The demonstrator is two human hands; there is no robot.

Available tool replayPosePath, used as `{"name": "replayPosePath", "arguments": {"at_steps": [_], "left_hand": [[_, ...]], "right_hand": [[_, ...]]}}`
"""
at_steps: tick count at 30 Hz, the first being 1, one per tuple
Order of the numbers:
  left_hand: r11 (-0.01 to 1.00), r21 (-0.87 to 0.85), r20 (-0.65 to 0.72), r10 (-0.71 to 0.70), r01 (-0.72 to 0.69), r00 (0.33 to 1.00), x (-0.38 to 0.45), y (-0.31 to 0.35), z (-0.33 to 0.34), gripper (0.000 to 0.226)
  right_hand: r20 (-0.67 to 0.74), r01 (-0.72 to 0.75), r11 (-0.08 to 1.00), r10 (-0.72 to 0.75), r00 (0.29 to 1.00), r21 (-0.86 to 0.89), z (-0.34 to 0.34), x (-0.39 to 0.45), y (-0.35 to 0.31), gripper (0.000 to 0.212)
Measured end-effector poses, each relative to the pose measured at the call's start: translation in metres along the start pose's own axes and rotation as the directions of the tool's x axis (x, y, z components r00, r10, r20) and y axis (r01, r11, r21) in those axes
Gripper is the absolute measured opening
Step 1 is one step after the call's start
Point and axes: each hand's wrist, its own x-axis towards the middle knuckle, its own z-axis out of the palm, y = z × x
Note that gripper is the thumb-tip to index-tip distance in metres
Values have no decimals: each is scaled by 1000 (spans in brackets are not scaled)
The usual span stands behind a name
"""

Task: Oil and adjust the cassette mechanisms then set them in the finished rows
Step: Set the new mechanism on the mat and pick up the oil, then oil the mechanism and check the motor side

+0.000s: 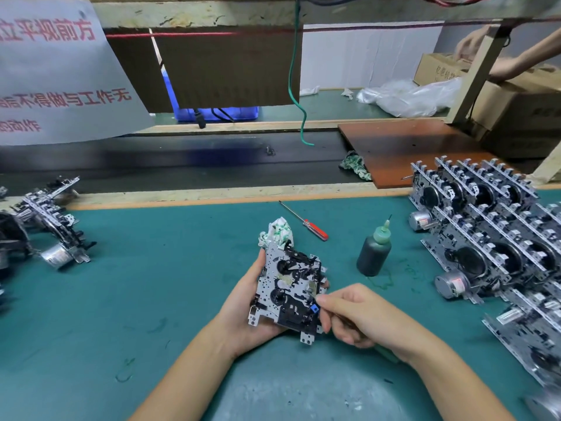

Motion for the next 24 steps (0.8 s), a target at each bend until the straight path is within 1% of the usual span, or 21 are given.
{"name": "replayPosePath", "arguments": {"at_steps": [7,14,20,24], "left_hand": [[1000,27,-21,10,-10,1000,0,1,1,69],[999,40,-45,21,-19,999,0,0,2,65],[998,56,-60,17,-14,998,-1,1,3,64],[998,68,-71,20,-15,997,-1,0,3,64]], "right_hand": [[74,-10,999,12,997,-33,-4,-1,1,43],[72,-10,997,15,997,-75,-3,-2,0,62],[45,-21,989,28,999,-148,-2,2,0,64],[109,-73,992,85,990,-107,-6,3,0,63]]}}
